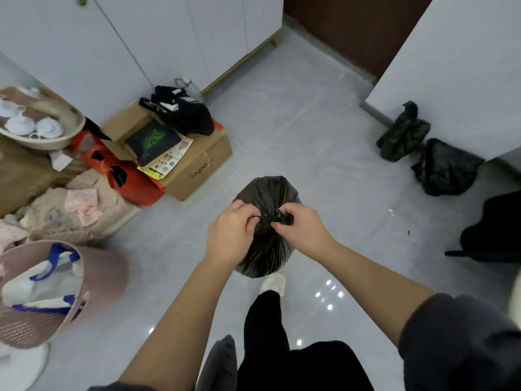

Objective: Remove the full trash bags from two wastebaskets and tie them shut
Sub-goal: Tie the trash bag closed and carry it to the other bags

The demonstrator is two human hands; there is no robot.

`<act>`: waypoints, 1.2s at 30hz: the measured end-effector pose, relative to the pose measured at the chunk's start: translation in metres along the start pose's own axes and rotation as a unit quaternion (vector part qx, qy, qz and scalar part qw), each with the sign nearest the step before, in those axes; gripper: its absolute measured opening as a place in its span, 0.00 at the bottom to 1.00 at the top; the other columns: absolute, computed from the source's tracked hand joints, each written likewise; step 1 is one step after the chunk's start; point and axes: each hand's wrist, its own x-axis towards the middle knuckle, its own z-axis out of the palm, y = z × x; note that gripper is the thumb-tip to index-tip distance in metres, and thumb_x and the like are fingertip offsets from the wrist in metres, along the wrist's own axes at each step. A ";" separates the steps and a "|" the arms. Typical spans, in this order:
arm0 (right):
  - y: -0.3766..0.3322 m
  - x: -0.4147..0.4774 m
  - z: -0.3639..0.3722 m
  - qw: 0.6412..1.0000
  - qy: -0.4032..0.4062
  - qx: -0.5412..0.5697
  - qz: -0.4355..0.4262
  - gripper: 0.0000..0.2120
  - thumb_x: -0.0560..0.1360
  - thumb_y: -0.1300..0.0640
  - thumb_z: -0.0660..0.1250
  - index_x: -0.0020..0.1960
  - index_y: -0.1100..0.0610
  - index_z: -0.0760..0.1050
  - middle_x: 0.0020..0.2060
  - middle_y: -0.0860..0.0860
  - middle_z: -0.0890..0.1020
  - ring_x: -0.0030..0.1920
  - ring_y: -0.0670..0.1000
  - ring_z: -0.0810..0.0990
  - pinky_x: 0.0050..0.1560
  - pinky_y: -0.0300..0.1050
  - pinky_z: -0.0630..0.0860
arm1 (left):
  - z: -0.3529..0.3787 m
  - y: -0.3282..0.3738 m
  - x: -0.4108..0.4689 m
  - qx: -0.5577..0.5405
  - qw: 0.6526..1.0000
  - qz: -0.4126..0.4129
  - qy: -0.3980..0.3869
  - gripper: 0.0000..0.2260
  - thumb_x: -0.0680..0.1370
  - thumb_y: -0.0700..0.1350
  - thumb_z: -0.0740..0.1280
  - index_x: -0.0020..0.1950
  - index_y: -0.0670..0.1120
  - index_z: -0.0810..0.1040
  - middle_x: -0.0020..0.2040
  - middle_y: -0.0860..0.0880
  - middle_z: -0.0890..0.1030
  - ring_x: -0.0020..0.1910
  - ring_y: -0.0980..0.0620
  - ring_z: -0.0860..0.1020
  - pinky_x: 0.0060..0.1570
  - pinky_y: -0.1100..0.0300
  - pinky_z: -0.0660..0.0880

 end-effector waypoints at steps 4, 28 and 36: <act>0.035 0.040 -0.083 1.000 0.021 -0.008 0.005 0.13 0.71 0.58 0.70 0.34 0.47 0.69 0.31 0.41 0.73 0.34 0.40 0.72 0.37 0.29 0.66 | 0.027 0.068 0.072 0.014 1.000 0.019 -0.015 0.04 0.77 0.45 0.65 0.47 0.51 0.80 0.46 0.55 0.78 0.43 0.52 0.77 0.37 0.56 0.74; 0.338 0.225 -0.406 0.985 0.084 0.011 0.150 0.07 0.71 0.56 0.70 0.38 0.56 0.74 0.36 0.49 0.75 0.37 0.47 0.73 0.34 0.34 0.65 | 0.314 0.348 0.392 0.053 0.980 0.087 -0.170 0.07 0.78 0.45 0.62 0.53 0.51 0.79 0.52 0.53 0.77 0.49 0.51 0.77 0.41 0.58 0.72; 0.473 0.262 -0.446 0.959 0.129 0.072 0.242 0.05 0.73 0.60 0.70 0.42 0.62 0.77 0.37 0.52 0.77 0.38 0.49 0.74 0.35 0.33 0.66 | 0.447 0.374 0.450 0.012 0.968 0.053 -0.246 0.17 0.76 0.42 0.63 0.65 0.49 0.73 0.59 0.49 0.76 0.58 0.50 0.75 0.54 0.55 0.74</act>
